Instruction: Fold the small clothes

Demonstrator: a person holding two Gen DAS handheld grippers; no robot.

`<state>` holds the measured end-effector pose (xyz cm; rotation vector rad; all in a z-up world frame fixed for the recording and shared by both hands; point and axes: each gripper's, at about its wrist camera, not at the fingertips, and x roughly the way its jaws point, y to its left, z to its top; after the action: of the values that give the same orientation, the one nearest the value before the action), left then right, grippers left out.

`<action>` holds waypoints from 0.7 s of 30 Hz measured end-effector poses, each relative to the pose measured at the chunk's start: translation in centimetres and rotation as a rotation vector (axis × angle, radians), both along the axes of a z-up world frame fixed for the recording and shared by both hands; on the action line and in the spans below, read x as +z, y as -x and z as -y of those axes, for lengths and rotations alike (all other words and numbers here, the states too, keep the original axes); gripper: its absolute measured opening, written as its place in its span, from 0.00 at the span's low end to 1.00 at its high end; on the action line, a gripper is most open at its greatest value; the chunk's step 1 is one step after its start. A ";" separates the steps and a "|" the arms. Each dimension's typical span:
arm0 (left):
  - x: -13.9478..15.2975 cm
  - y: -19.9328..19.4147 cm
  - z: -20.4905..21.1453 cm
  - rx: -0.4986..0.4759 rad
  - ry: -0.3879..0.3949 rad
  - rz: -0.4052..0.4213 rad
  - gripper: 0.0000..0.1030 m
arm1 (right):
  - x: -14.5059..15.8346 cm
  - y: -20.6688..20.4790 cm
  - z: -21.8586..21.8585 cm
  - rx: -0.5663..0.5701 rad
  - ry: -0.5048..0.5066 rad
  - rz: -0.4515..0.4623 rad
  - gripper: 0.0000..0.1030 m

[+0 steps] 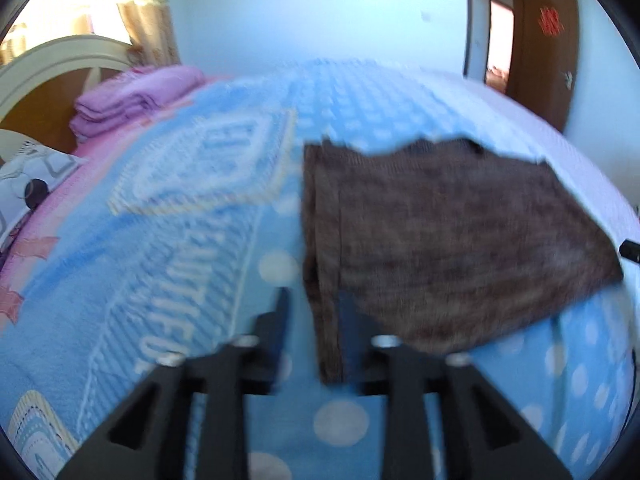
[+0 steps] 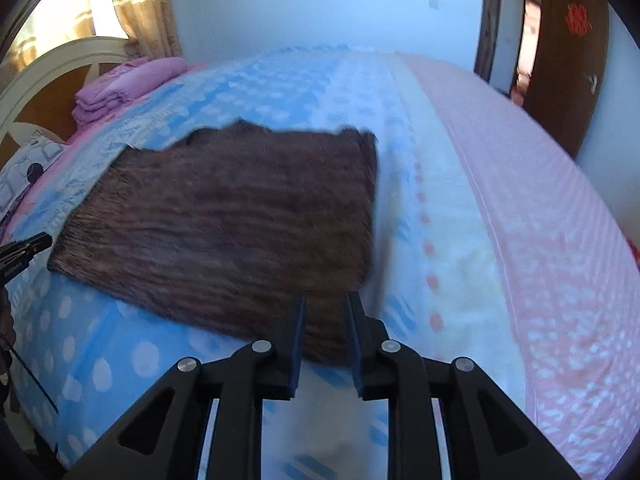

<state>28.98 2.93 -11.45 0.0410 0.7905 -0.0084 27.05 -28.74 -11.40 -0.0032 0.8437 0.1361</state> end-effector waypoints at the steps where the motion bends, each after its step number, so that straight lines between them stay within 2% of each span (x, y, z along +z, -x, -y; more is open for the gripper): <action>1: 0.3 -0.3 0.3 0.011 -0.002 0.011 0.59 | 0.5 -0.3 -1.0 0.017 0.001 0.014 0.26; 4: 0.2 -1.2 2.1 -0.003 -0.015 0.012 0.59 | 1.4 -2.1 -5.0 0.090 -0.035 0.035 0.35; 6: -0.9 -1.8 3.5 -0.029 -0.023 -0.023 0.59 | 1.0 -3.2 -7.8 0.117 -0.025 0.032 0.36; 9: -3.4 -2.5 4.6 -0.024 -0.067 -0.126 0.59 | -1.1 -4.1 -10.8 0.139 -0.013 -0.028 0.36; 10: -4.1 -2.2 4.6 -0.021 -0.073 -0.127 0.61 | -2.0 -3.9 -11.4 0.136 0.006 -0.056 0.36; 11: -4.1 -1.7 4.6 -0.017 -0.090 -0.102 0.63 | -3.2 -3.4 -11.9 0.134 0.022 -0.084 0.36; 13: -4.2 -1.1 4.6 -0.022 -0.105 -0.108 0.64 | -3.8 -1.7 -12.1 0.118 0.058 -0.038 0.36; 17: -4.4 0.1 4.0 -0.018 -0.093 -0.104 0.68 | -3.6 0.7 -12.6 0.118 0.113 -0.036 0.36; 19: -4.5 0.0 3.7 -0.014 -0.071 -0.115 0.71 | -3.0 0.6 -12.6 0.119 0.107 -0.044 0.36; 21: -4.5 -0.1 3.4 -0.003 -0.062 -0.116 0.74 | -1.9 0.3 -13.0 0.130 0.057 -0.013 0.36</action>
<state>29.06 -0.51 -15.98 0.1009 0.9066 0.0111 26.74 -15.75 -13.25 -0.1107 0.8597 0.2345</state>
